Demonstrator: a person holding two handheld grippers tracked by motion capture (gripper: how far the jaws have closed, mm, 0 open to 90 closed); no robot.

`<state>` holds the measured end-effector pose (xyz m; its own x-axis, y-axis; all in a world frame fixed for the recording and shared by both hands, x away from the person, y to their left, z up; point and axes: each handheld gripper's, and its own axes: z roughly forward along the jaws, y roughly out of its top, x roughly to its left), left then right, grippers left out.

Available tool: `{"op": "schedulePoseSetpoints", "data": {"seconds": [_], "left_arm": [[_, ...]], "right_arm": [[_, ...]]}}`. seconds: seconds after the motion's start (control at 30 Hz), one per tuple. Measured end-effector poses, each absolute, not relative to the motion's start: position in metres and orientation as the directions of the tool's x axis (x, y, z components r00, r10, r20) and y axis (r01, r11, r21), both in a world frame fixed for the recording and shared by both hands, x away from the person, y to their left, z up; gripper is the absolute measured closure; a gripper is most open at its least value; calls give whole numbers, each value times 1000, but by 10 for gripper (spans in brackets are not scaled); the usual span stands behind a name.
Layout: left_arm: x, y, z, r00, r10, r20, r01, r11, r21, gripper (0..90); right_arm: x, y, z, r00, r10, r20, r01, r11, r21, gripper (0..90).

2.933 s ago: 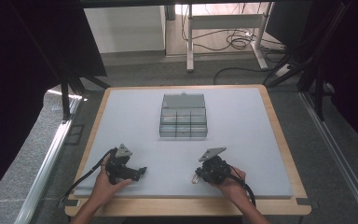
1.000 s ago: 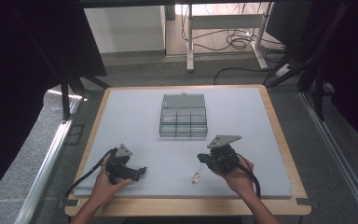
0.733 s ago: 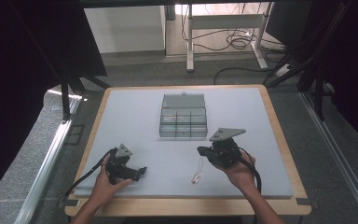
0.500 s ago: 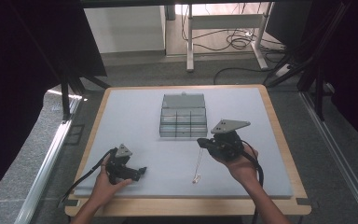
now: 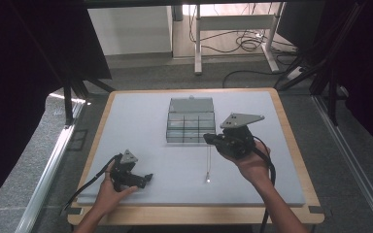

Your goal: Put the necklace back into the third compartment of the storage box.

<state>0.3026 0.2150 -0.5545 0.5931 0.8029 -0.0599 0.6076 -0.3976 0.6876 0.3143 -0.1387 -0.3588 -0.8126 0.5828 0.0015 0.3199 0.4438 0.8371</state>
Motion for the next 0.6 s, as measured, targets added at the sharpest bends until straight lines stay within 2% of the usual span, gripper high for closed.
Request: {"op": "schedulePoseSetpoints", "data": {"seconds": [0.37,0.6], "left_arm": [[303,215,-554,595,802,-59,607,-400,687,0],[303,215,-554,594,802,-60,608,-399,686,0]], "right_arm": [[318,-135,-336,-809,588,-2,302,418,857,877],[323,-133,-333,-807,591,13,312,408,858,876]]}}
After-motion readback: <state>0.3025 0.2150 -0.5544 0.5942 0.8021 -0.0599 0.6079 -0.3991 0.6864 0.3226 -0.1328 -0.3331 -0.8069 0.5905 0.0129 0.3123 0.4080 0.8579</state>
